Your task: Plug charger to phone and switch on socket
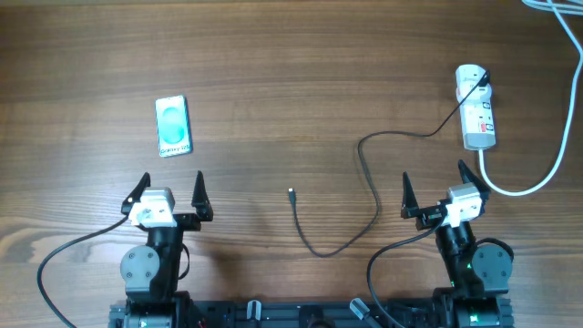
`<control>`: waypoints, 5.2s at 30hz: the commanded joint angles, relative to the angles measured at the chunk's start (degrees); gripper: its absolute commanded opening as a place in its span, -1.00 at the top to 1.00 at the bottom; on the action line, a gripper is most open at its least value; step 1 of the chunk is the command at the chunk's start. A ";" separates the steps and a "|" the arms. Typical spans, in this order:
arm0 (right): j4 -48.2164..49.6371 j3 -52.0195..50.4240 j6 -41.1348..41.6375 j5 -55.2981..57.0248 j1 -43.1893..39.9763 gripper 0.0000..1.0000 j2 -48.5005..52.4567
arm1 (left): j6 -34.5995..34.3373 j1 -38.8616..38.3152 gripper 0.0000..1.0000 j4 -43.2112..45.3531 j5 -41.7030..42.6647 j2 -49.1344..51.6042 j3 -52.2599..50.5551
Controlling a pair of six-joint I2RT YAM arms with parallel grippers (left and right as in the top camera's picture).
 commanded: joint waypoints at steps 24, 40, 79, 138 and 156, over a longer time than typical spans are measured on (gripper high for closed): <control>0.17 -0.07 0.26 0.72 0.11 -0.99 -0.50 | 1.07 0.20 -1.00 -0.26 -0.33 -0.52 -0.17; 0.17 -0.07 0.26 0.72 0.11 -0.99 -0.50 | -5.40 0.20 -1.00 -0.11 7.56 0.07 0.17; 0.17 -0.07 0.26 0.72 0.11 -0.99 -0.50 | -11.63 0.20 0.92 -51.19 39.80 67.45 50.93; 0.17 -0.07 0.24 0.72 0.11 -0.99 -0.50 | -31.85 -7.21 0.92 -45.75 2.60 68.67 50.84; 0.17 -0.07 0.24 0.72 0.11 -1.00 -0.50 | -32.41 -7.21 0.92 -37.59 -6.16 79.91 50.84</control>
